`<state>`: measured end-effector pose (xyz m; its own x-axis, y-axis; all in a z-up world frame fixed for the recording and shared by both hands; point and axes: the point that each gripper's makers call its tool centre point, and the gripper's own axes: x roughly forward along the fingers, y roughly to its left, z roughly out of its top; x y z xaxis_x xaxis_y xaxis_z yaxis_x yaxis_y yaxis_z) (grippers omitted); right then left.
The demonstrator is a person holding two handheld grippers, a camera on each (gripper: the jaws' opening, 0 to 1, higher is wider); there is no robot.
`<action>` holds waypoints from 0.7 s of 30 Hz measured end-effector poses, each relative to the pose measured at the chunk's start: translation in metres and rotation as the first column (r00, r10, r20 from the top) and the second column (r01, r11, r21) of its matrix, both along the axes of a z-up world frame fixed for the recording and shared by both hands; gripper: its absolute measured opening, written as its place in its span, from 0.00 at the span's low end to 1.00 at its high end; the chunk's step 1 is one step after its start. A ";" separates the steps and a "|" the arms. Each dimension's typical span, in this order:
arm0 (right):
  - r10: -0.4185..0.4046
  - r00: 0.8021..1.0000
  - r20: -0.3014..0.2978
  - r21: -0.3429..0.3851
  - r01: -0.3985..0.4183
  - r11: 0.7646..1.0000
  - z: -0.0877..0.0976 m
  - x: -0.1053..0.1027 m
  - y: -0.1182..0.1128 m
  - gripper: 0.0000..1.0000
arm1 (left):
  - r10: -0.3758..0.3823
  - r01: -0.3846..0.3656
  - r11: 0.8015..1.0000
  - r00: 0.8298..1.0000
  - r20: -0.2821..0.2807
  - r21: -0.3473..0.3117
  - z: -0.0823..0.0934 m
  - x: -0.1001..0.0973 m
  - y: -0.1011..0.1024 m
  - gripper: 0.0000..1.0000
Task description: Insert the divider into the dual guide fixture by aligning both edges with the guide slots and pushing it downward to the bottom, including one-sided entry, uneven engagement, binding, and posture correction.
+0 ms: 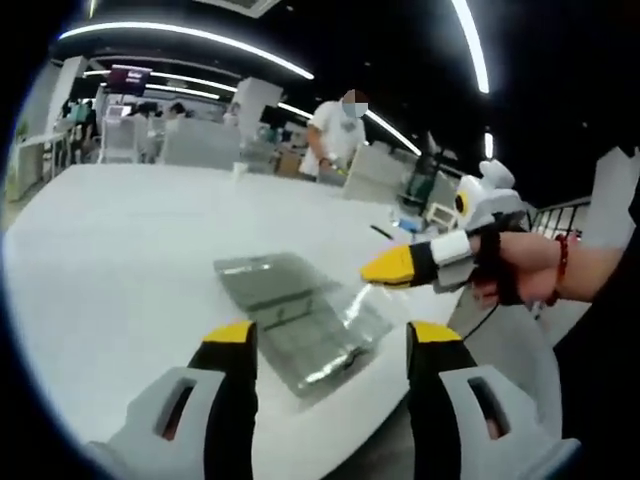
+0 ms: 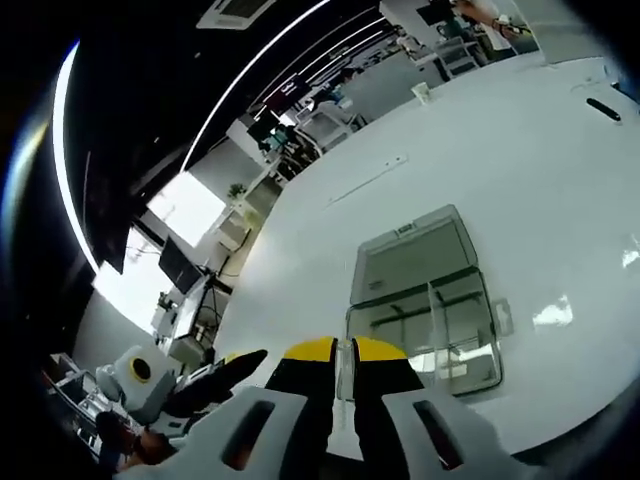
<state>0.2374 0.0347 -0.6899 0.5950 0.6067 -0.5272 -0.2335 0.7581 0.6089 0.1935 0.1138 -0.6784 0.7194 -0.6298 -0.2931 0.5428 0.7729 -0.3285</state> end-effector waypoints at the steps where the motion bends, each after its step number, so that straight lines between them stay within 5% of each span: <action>1: -0.002 1.000 -0.005 -0.002 0.002 1.000 -0.001 0.000 0.000 0.00 | -0.003 0.003 1.000 1.000 -0.001 0.002 -0.002 0.000 0.000 0.59; 21: -0.010 0.998 -0.059 -0.098 0.004 0.995 -0.015 0.005 -0.001 0.00 | -0.114 0.114 0.993 0.993 0.014 0.024 -0.012 0.007 -0.001 0.71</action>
